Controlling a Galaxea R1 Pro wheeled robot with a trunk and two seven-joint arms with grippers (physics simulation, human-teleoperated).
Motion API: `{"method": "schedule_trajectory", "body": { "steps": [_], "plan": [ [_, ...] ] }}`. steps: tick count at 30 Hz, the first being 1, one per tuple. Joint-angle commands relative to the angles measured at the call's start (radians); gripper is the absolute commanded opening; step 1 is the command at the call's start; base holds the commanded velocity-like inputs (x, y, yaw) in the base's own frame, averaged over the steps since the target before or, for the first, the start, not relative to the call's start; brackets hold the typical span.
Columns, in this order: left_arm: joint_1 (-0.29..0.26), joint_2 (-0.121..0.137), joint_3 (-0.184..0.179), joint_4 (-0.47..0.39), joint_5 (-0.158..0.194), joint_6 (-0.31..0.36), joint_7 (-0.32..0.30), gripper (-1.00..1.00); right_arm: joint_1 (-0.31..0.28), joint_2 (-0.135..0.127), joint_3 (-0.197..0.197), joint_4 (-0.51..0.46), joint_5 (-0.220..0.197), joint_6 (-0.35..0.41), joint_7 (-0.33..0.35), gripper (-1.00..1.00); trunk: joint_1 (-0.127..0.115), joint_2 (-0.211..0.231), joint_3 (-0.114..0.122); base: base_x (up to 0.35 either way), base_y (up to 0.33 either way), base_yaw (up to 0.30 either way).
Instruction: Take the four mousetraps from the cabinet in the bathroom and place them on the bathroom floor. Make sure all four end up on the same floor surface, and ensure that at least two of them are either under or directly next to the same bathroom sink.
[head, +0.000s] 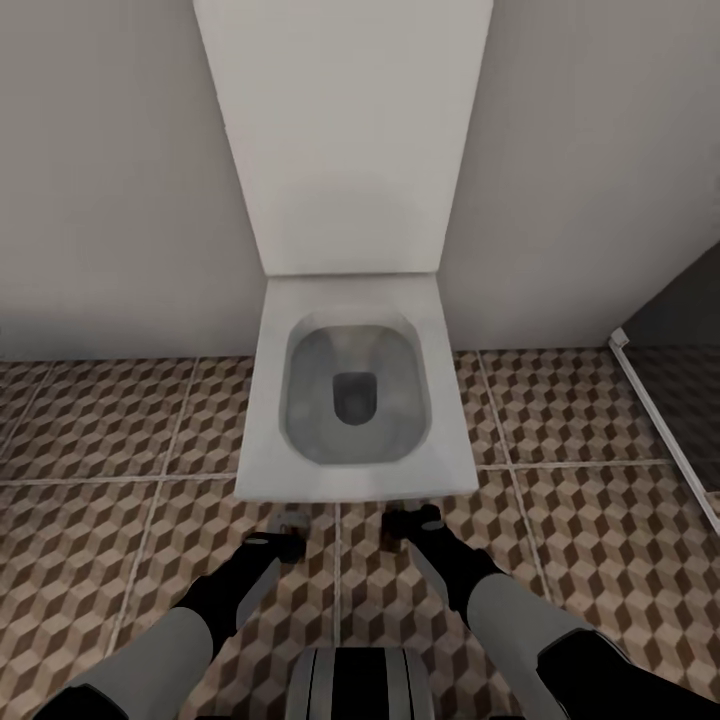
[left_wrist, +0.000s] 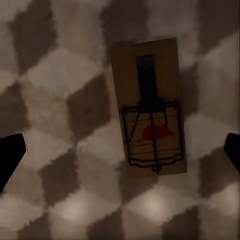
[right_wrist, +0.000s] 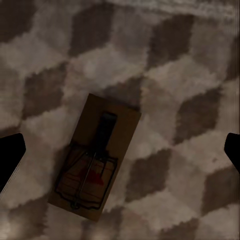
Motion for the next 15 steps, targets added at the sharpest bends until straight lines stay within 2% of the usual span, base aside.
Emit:
{"method": "schedule_trajectory", "body": {
  "steps": [1,12,15],
  "plan": [
    [0.000,0.001,-0.008,-0.002,0.011,0.004,0.009,1.00,0.000,0.000,0.008,-0.001,-0.011,0.004,-0.008,1.00,-0.001,0.000,0.003,0.000,0.000,0.000],
    [0.000,0.001,-0.008,-0.002,0.011,0.004,0.009,1.00,-0.001,0.000,0.008,-0.001,-0.011,0.004,-0.008,1.00,-0.005,0.003,0.046,0.000,0.000,0.000],
    [0.000,0.001,-0.008,-0.002,0.011,0.004,0.009,1.00,0.000,0.000,0.008,-0.001,-0.011,0.004,-0.008,1.00,-0.005,0.003,0.046,0.000,0.000,0.000]
  ]
}}
